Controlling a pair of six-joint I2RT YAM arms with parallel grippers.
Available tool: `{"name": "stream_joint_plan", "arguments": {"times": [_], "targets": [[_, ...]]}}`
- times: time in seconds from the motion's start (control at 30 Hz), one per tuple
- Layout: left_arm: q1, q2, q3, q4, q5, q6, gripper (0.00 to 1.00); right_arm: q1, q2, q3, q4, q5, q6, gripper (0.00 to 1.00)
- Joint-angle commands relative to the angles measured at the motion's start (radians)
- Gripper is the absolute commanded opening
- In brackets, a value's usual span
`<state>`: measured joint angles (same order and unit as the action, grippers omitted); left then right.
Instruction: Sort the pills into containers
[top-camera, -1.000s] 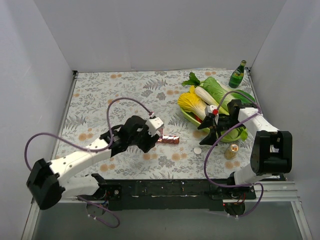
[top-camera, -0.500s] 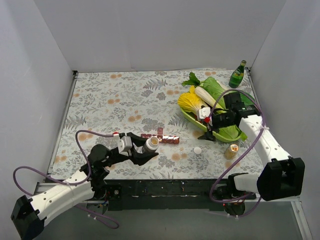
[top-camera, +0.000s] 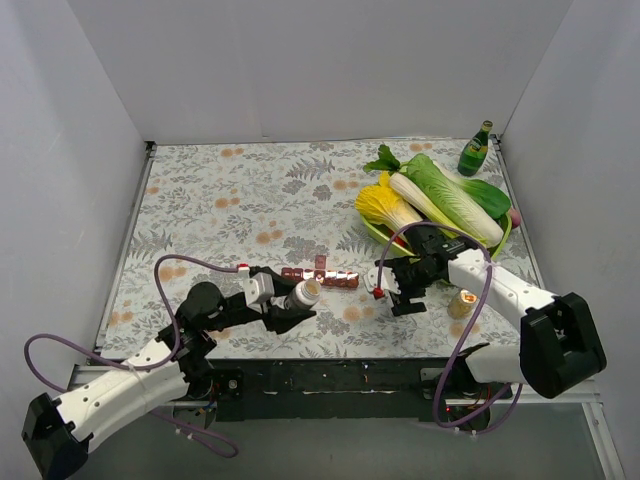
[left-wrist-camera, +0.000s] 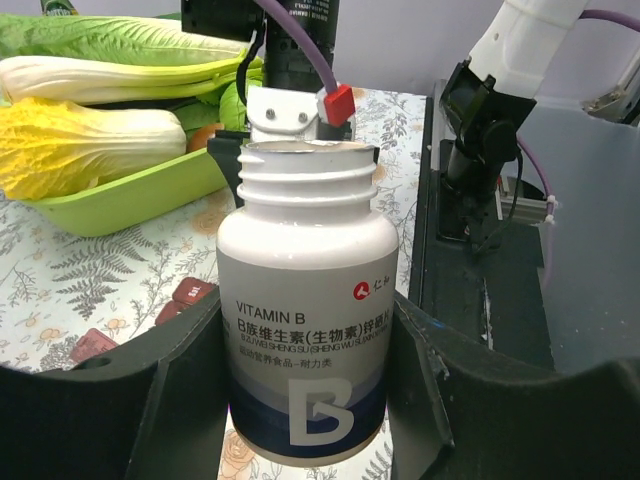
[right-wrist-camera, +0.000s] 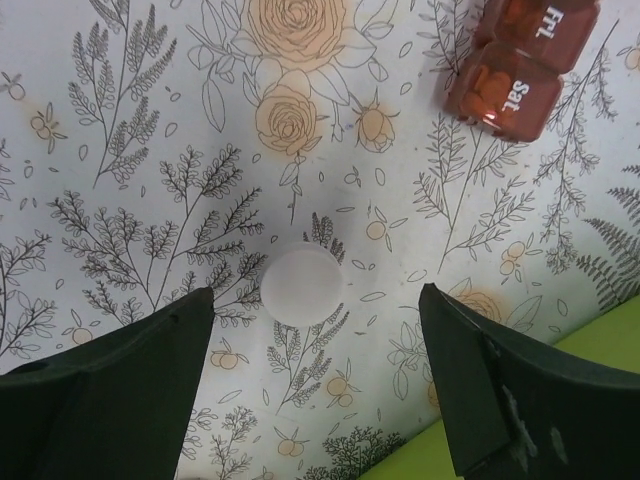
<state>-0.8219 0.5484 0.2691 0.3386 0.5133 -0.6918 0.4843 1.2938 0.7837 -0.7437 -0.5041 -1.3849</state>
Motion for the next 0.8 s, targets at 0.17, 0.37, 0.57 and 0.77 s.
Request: {"name": "stream_joint_plan", "arguments": {"times": [0.17, 0.37, 0.57, 0.77], "targets": [[0.001, -0.084, 0.073, -0.184, 0.004, 0.081, 0.0, 0.028, 0.03, -0.077, 0.104, 0.124, 0.05, 0.82], [0.001, -0.053, 0.082, -0.187, 0.01, 0.077, 0.0, 0.039, 0.059, -0.092, 0.144, 0.141, 0.058, 0.7], [0.001, -0.045, 0.085, -0.193, 0.019, 0.069, 0.0, 0.043, 0.087, -0.101, 0.155, 0.15, 0.075, 0.58], [0.001, -0.028, 0.087, -0.191, 0.04, 0.067, 0.0, 0.048, 0.091, -0.1, 0.143, 0.147, 0.093, 0.48]]}}
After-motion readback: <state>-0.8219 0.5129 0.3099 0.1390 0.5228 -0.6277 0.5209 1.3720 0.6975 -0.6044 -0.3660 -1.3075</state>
